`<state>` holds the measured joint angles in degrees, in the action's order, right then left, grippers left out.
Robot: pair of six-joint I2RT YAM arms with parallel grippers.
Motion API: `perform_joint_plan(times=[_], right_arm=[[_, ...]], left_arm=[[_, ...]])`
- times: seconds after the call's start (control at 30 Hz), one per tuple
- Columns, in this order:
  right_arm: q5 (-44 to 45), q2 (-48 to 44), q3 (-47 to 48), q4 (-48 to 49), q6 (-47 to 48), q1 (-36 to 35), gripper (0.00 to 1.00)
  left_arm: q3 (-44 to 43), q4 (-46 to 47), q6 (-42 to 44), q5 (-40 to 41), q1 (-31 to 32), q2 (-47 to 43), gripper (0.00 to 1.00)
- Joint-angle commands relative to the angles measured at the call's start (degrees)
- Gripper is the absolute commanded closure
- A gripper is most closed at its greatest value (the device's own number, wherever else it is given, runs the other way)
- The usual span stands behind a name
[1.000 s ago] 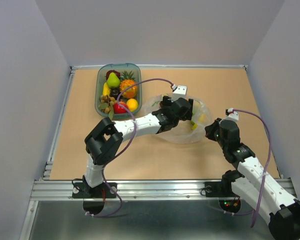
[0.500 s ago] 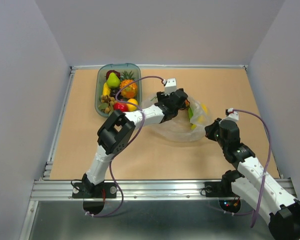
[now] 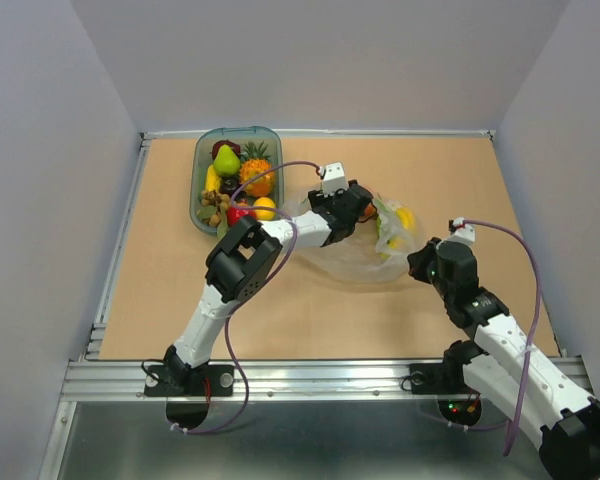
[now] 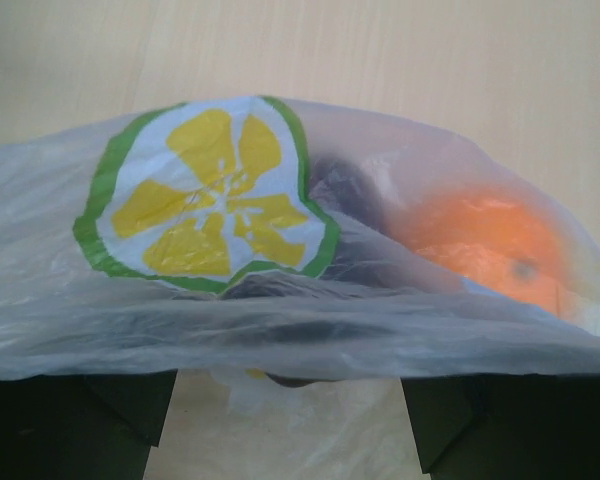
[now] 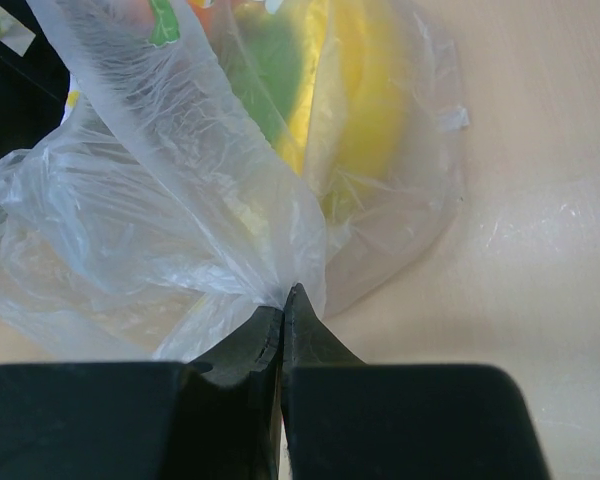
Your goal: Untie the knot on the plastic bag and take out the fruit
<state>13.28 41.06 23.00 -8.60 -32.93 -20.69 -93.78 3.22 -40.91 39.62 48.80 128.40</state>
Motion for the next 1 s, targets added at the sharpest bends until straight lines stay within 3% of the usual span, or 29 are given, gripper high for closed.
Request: perform_joint_plan(times=[0.0, 0.07, 0.13, 0.17, 0.37, 0.5, 0.97], right_arm=[[1.31, -0.72, -1.56, 2.54, -0.30, -0.49, 1.00], [1.22, -0.72, -1.56, 2.54, -0.30, -0.49, 1.00], [1.14, -0.72, -1.56, 2.62, -0.30, -0.49, 1.00], [1.22, -0.63, -1.56, 2.54, -0.30, -0.49, 1.00], [1.49, -0.72, -1.56, 2.62, -0.21, -0.49, 0.99], [1.57, -0.63, -1.47, 2.62, -0.21, -0.49, 0.99], [2.10, -0.54, -1.38, 2.54, -0.12, -0.49, 1.00]], left_arm=[[-2.11, 1.25, -1.46, 2.22, -1.42, 0.45, 0.12], [-2.11, 2.13, -0.93, 1.87, -1.60, 0.71, 0.12], [-2.11, 2.49, -0.58, 1.08, -1.77, 1.15, 0.19], [-1.94, 2.58, -0.58, 0.64, -1.69, 0.89, 0.29], [2.62, 4.15, 2.66, -1.73, -1.16, -3.58, 0.57], [5.96, 5.04, 7.22, -3.31, 0.33, -7.37, 0.69], [20.29, 4.07, 17.78, -15.33, 7.37, -24.76, 0.72]])
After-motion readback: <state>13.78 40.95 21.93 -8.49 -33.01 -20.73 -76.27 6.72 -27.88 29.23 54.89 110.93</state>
